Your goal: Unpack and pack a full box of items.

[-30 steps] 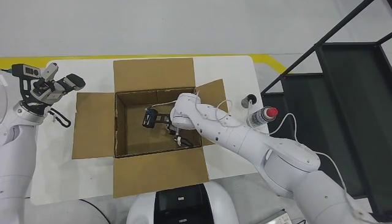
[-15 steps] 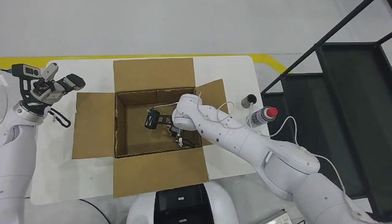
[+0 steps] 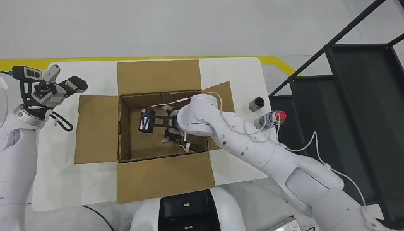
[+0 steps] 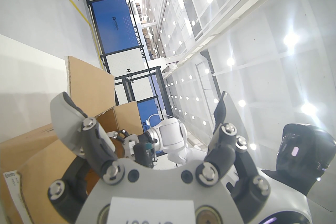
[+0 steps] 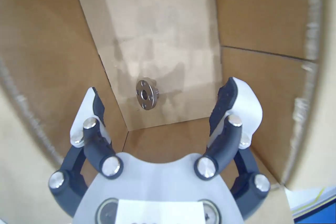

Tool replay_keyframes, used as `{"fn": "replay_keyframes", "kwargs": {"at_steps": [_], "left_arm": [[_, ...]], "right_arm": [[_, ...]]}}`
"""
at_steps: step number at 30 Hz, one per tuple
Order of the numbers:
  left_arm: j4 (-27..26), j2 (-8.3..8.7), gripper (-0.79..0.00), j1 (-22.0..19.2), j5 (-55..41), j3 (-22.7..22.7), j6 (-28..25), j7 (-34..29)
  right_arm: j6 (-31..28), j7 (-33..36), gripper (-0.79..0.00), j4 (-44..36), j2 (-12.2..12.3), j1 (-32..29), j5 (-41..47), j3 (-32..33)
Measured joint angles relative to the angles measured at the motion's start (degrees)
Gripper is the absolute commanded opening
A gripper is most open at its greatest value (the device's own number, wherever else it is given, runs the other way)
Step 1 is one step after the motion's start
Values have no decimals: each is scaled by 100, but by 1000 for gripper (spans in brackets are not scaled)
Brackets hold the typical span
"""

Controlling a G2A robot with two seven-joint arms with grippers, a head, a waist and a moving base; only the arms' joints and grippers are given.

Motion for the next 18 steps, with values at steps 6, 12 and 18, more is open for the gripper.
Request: {"fn": "replay_keyframes", "kwargs": {"at_steps": [6,12,18], "left_arm": [[0,0,0,0,0,0,0,0],[0,0,0,0,0,0,0,0],[0,0,0,0,0,0,0,0]], "right_arm": [[-793,-917,0,-1563,595,-1455,-478,1541],[-1482,-2704,0,-2501,950,-3002,-875,2980],[-1476,-4098,0,-2956,1121,-4214,-1510,3910]]}}
